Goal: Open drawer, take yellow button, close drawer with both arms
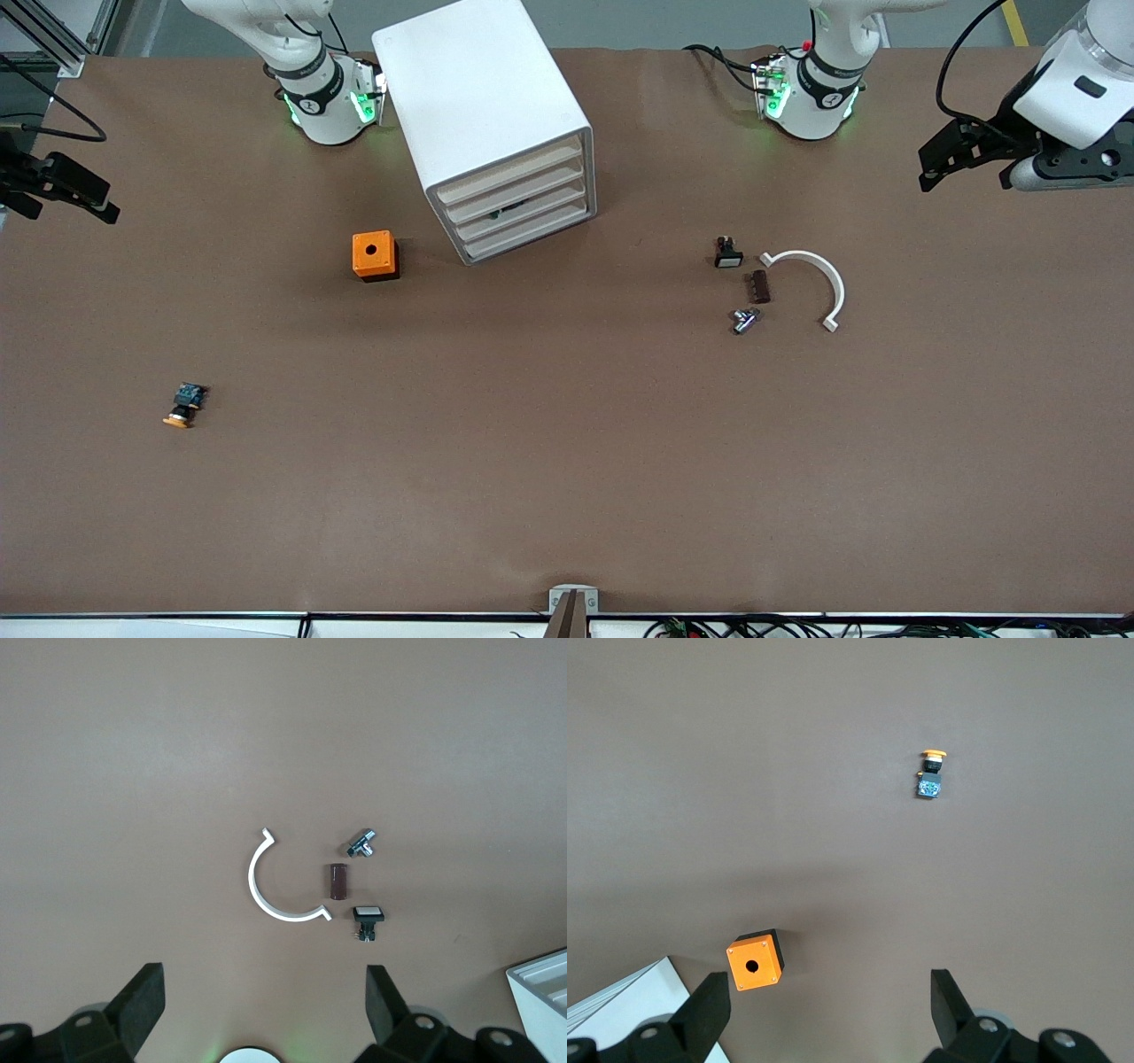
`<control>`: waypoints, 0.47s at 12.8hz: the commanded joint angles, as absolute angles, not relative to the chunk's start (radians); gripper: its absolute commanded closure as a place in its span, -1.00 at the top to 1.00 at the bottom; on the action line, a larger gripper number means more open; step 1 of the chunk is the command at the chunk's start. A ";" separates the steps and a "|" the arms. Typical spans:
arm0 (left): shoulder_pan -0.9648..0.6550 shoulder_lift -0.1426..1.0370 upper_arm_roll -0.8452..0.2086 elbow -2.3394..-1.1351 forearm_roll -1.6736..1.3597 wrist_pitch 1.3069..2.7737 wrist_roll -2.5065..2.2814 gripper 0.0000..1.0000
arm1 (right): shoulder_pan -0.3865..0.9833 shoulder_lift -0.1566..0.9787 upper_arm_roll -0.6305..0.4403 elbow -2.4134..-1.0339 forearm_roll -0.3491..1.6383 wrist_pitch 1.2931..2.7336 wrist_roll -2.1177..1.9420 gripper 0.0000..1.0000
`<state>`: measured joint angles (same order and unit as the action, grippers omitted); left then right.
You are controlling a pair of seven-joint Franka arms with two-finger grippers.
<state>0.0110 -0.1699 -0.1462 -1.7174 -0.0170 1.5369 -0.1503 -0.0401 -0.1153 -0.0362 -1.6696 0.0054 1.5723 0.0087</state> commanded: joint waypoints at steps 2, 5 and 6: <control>0.026 -0.150 -0.144 -1.684 -0.017 1.522 -0.138 1.00 | -0.028 -0.140 -0.044 -1.692 0.020 1.578 0.009 1.00; 0.035 -0.121 -0.144 -1.668 -0.015 1.522 -0.143 1.00 | -0.028 -0.140 -0.046 -1.694 0.028 1.575 0.009 1.00; 0.046 -0.120 -0.144 -1.664 -0.015 1.522 -0.143 1.00 | -0.028 -0.140 -0.045 -1.694 0.028 1.575 0.008 1.00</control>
